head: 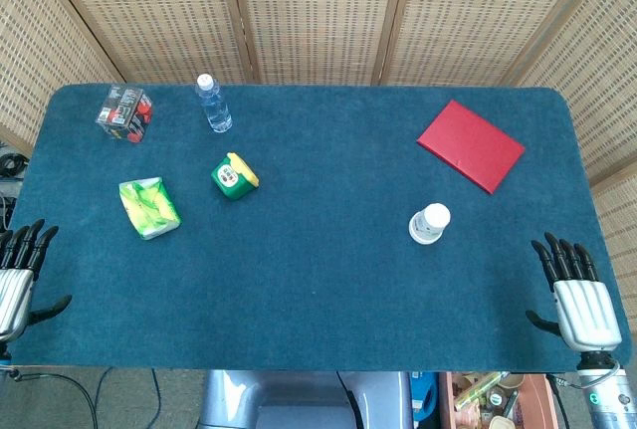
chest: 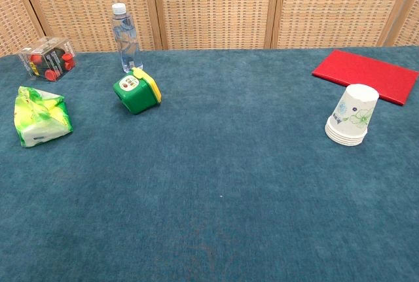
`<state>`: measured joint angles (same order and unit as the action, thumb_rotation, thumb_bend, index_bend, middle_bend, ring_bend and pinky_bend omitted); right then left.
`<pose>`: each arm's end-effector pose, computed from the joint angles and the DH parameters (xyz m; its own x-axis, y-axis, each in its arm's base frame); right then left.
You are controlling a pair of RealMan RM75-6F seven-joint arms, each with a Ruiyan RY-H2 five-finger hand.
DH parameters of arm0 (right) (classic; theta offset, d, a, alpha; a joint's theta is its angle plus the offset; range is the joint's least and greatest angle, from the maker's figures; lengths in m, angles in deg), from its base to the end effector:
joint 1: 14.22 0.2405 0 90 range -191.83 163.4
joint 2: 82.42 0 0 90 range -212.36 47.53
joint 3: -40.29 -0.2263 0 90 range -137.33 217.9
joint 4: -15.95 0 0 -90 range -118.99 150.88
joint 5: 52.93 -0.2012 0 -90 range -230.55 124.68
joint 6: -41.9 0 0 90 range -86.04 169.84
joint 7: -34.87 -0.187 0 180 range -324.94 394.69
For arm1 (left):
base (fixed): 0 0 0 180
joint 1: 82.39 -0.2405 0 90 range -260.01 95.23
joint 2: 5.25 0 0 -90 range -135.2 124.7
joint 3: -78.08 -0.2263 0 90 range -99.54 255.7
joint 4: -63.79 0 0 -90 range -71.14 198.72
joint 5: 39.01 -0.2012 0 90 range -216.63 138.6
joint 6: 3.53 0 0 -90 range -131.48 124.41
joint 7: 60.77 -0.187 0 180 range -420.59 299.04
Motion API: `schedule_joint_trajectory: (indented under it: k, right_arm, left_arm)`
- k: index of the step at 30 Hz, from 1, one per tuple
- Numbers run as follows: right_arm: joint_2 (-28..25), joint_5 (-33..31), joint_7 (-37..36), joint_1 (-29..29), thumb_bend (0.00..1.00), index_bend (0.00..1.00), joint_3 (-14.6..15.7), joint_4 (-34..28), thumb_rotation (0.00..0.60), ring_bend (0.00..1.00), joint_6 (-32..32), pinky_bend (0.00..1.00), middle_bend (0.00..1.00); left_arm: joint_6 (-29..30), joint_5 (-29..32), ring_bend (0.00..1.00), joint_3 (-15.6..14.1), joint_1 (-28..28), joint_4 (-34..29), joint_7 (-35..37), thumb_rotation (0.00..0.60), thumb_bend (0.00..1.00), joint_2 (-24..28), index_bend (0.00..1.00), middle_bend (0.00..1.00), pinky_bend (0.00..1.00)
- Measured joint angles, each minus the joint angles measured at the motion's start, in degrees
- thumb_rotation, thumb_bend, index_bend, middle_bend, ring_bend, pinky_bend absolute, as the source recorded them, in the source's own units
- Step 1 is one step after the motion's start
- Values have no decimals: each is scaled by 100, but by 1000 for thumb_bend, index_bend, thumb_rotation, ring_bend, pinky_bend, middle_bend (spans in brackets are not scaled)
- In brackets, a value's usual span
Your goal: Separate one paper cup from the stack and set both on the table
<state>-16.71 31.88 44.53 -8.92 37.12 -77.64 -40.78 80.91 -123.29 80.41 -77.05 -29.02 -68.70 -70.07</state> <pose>-0.2777 -0.2235 0.1386 0.4997 -0.0396 0.8653 -0.8661 -0.0065 0.4998 -0.2828 0.2213 0.1480 0.4991 0.0225 0.8663 0.8664 0.0084 -0.4993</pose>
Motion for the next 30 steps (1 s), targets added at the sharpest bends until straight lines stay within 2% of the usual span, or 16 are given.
schedule_joint_trajectory:
  k: [30]
  right_arm:
    - [36,196,45,66,19,17,28,-115,600,0,-19,71,0]
  left_arm:
    - [-38,31,0,-4,-2,-56,46,600,184,55,0,0,0]
